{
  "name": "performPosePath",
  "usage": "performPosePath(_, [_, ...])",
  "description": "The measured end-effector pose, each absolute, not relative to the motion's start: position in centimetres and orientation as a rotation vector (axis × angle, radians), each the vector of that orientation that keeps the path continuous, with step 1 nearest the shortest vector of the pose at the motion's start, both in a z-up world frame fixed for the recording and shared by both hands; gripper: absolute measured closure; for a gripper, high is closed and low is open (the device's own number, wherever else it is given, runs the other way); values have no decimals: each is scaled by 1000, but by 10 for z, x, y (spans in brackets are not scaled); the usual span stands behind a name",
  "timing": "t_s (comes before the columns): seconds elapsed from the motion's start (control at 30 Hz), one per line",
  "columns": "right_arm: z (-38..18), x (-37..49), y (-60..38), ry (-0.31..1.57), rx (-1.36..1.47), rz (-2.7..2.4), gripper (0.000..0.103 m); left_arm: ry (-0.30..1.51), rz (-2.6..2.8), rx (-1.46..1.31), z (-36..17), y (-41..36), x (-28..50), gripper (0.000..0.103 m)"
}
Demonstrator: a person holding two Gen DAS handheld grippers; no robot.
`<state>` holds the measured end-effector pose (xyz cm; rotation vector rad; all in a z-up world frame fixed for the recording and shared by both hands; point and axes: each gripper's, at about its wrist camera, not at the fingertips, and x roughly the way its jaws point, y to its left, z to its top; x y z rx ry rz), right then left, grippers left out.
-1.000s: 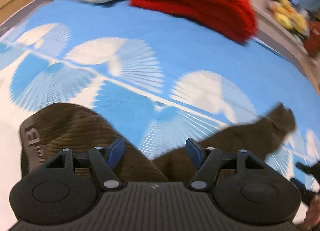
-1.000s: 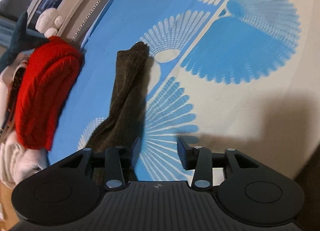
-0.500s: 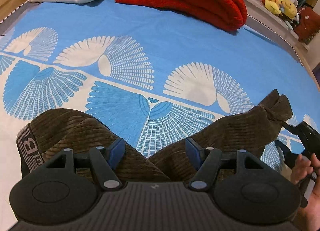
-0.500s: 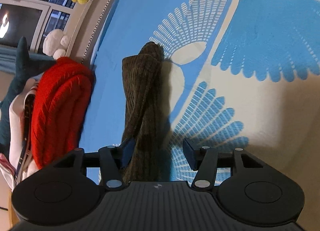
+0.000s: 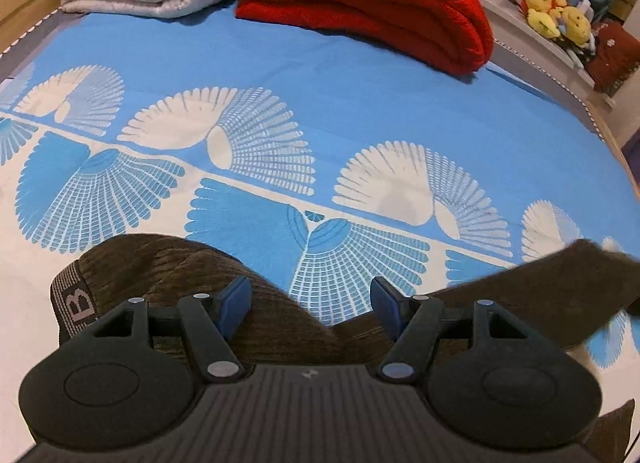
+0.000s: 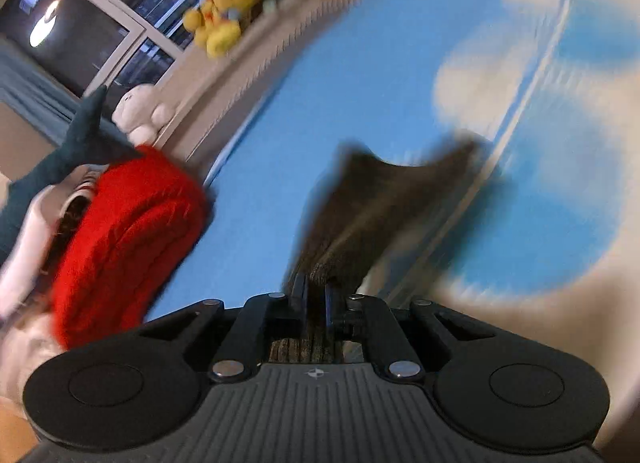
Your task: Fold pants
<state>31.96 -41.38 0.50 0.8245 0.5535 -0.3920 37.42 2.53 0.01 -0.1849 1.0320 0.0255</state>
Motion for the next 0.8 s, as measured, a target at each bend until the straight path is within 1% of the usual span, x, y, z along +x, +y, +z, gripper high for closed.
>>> performPosePath(0.03, [22,314,-411,499,718,-408,94,1030,13,-176,1,23,374,32])
performPosePath(0.07, [26,315,-411,456,611,-419,90,1031,0,-162,2,20,373,32])
performPosePath(0.1, [20,320,-415,459,512,-442,75,1030,-10,-151,3,18,371,32])
performPosePath(0.13, [5,328,-425,533,454,-467,69,1028,-22,-139,3,15,369,32])
performPosePath(0.17, [-9,327,-437,617,471,-496,67,1027,-38,-123,4,11,366,32])
performPosePath(0.2, [-24,315,-454,664,562,-536,67,1025,-57,-100,4,8,364,31])
performPosePath(0.27, [-41,288,-486,689,755,-582,68,1016,-79,-46,5,1,362,31])
performPosePath(0.33, [-43,264,-510,687,834,-647,69,1003,-65,-14,5,-2,361,31])
performPosePath(0.37, [-42,253,-517,675,844,-662,68,1003,-58,-4,4,-2,361,31])
performPosePath(0.47, [-44,231,-529,722,841,-714,58,1007,-56,5,2,-1,361,31])
performPosePath(0.53, [-56,221,-535,789,887,-756,56,1004,-56,24,2,-1,360,31])
performPosePath(0.6, [-74,214,-540,852,999,-773,54,1001,-51,41,2,0,360,31])
performPosePath(0.7, [-105,219,-551,861,1146,-720,54,1009,-36,52,-3,2,361,31])
performPosePath(0.8, [-123,233,-562,783,1187,-724,53,1015,-30,68,-7,0,361,31])
